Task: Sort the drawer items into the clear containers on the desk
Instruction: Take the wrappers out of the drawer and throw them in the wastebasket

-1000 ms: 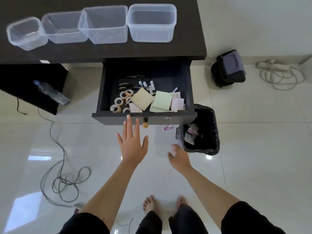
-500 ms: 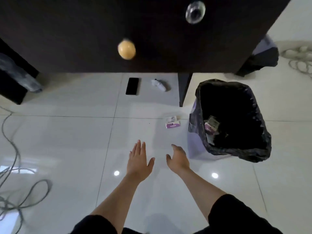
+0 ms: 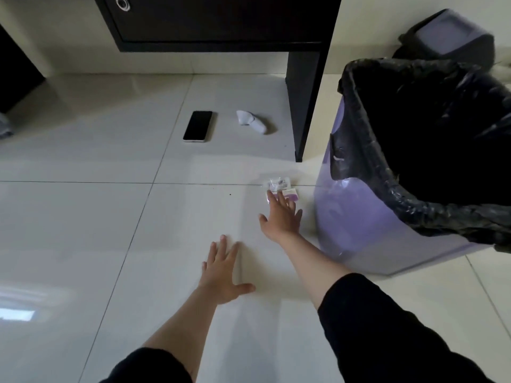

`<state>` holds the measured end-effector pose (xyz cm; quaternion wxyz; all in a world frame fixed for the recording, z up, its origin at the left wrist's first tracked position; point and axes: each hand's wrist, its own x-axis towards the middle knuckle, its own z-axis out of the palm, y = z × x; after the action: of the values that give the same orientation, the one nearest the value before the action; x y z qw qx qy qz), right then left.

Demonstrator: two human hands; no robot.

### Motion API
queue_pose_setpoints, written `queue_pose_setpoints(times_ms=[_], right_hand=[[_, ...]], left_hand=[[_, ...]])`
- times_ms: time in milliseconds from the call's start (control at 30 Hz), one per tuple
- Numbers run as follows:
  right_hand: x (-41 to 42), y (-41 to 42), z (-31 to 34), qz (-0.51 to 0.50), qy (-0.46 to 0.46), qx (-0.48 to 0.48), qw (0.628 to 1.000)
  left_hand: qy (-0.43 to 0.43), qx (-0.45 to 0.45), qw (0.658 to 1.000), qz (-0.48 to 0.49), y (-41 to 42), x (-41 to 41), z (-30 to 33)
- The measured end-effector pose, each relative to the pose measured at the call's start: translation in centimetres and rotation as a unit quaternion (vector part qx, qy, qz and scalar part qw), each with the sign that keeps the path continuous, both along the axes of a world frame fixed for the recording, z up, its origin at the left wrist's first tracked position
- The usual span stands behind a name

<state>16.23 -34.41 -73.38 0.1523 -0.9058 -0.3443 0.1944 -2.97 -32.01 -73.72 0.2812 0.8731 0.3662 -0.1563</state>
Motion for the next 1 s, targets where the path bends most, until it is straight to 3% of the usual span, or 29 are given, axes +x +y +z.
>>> queue_pose_setpoints(times_ms=[133,333,500,600,767,1000], right_hand=[[0.0,0.3,-1.2,-0.013,-0.03,-0.01,0.999],[-1.7,-1.2,-2.2,-0.084,-0.082,0.048,0.992],[-2.0,-2.9,-2.2,0.049,-0.125,-0.022,0.991],[-2.2,-4.0,-0.7,0.053,-0.127,-0.021,0.99],[-5.4,-6.6,7.4,-0.002,-0.06,0.016,0.998],[-9.7,-13.5,24.9,-0.057,0.086,0.07,0.992]], left_hand=[[-0.03,-0.001,0.999,0.016,0.2,-0.4,-0.8],[-0.032,0.003,0.999,0.029,0.1,-0.2,-0.7],[-0.021,0.017,0.999,0.03,0.0,-0.2,-0.6],[0.003,0.021,0.999,0.026,-0.3,-0.2,0.6],[0.004,0.015,0.998,0.063,-2.9,-0.2,9.2],[-0.063,0.02,0.99,0.125,-7.0,-3.3,29.4]])
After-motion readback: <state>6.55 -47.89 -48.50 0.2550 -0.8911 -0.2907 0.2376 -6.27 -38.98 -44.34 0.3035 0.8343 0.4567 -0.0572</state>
